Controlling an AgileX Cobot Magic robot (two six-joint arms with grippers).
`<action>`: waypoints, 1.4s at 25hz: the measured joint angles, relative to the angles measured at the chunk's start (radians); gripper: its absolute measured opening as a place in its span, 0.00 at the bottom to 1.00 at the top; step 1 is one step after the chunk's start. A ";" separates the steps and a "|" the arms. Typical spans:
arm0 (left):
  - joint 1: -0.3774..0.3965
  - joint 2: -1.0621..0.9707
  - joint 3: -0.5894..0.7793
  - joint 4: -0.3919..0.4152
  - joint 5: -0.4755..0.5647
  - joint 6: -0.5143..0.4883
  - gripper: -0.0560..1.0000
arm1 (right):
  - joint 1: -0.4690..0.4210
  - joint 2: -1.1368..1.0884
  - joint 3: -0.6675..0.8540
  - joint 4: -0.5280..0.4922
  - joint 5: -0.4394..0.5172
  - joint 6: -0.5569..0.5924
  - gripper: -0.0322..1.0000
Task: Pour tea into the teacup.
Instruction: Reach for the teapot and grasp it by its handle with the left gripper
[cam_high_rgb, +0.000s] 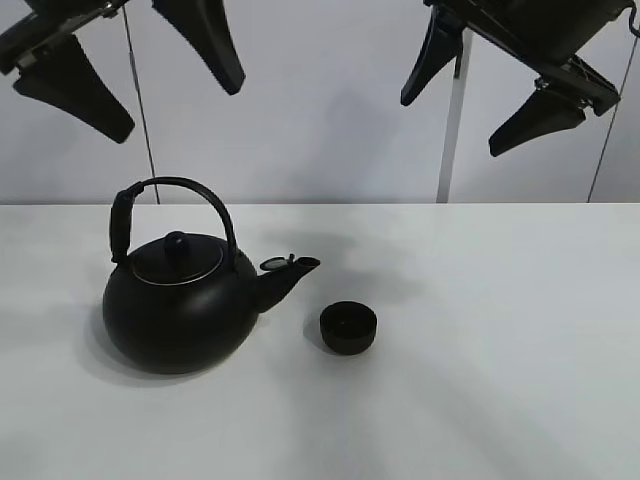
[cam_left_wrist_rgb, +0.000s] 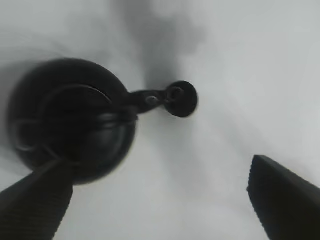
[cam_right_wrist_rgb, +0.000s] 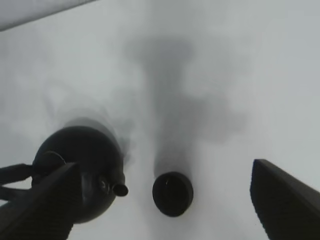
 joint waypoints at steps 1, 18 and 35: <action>-0.006 -0.010 0.006 0.049 -0.020 0.010 0.70 | 0.000 0.000 0.000 0.000 -0.025 0.000 0.64; -0.088 -0.308 0.958 0.443 -1.489 0.059 0.70 | 0.000 0.000 0.000 0.008 -0.326 0.000 0.64; -0.076 -0.214 1.150 0.513 -1.886 0.066 0.70 | 0.000 0.000 0.000 0.011 -0.337 0.000 0.64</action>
